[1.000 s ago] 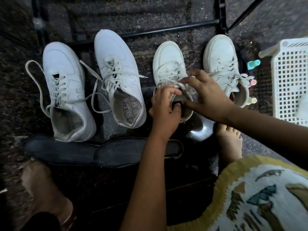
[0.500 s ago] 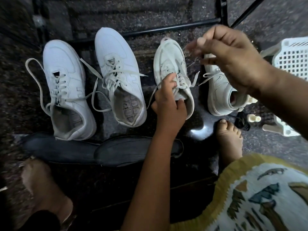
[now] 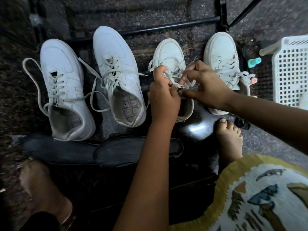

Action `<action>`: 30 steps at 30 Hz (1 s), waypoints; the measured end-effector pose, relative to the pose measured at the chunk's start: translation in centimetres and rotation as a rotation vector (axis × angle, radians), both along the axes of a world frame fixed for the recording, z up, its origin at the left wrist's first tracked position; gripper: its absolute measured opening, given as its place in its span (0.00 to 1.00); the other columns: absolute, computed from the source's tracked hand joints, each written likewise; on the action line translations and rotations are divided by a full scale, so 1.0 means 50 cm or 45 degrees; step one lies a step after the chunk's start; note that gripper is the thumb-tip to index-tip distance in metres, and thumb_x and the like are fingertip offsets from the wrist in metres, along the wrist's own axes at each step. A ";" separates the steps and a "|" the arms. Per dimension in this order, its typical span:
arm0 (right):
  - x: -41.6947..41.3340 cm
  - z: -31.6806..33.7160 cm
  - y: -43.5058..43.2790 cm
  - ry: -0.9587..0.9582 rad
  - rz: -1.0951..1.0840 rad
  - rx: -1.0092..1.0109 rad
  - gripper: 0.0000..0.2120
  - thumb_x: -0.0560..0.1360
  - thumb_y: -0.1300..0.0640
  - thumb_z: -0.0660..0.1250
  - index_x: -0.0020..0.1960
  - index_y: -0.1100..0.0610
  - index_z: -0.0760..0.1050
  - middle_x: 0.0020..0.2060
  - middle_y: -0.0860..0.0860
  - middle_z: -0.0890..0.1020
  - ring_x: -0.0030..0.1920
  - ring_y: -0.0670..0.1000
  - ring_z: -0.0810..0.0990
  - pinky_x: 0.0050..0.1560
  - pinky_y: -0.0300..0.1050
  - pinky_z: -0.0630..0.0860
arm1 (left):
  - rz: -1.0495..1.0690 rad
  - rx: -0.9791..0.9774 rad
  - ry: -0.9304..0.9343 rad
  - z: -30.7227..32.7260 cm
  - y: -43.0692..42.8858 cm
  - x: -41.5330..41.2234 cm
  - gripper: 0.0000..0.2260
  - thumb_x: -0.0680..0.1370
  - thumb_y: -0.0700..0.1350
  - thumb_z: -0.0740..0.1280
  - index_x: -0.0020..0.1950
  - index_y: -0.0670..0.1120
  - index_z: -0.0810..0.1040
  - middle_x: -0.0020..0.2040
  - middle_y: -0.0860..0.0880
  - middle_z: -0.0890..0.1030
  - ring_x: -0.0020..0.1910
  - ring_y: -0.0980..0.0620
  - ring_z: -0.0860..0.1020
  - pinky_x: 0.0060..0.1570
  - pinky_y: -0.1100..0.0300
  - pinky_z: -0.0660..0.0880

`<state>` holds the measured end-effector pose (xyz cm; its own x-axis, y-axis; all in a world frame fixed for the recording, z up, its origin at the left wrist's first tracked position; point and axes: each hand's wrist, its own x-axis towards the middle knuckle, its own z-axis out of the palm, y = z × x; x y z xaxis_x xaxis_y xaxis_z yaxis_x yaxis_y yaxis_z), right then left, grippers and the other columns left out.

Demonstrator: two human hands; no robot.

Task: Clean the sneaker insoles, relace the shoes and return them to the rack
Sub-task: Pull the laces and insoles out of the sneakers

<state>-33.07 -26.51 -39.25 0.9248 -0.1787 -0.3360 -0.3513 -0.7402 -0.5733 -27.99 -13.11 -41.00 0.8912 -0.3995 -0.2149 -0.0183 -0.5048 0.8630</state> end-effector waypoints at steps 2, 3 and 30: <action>0.007 -0.005 -0.001 -0.007 0.047 -0.040 0.15 0.67 0.44 0.64 0.44 0.54 0.78 0.50 0.56 0.75 0.53 0.59 0.74 0.58 0.54 0.70 | 0.014 -0.007 -0.038 0.004 0.001 -0.003 0.19 0.73 0.33 0.63 0.64 0.41 0.68 0.42 0.46 0.76 0.44 0.45 0.76 0.48 0.48 0.73; 0.008 -0.007 -0.001 -0.016 0.040 0.014 0.13 0.68 0.44 0.63 0.42 0.53 0.76 0.51 0.55 0.75 0.54 0.58 0.74 0.59 0.52 0.68 | 0.030 -0.014 -0.046 0.005 0.002 -0.004 0.19 0.73 0.32 0.63 0.63 0.40 0.68 0.41 0.46 0.76 0.43 0.46 0.75 0.47 0.52 0.73; -0.343 -0.186 0.077 0.805 -0.697 -0.603 0.20 0.81 0.54 0.52 0.70 0.60 0.61 0.65 0.63 0.69 0.63 0.66 0.67 0.62 0.61 0.65 | 0.529 -0.513 0.679 0.126 0.079 0.121 0.15 0.68 0.49 0.68 0.54 0.53 0.72 0.52 0.53 0.78 0.54 0.54 0.76 0.53 0.55 0.67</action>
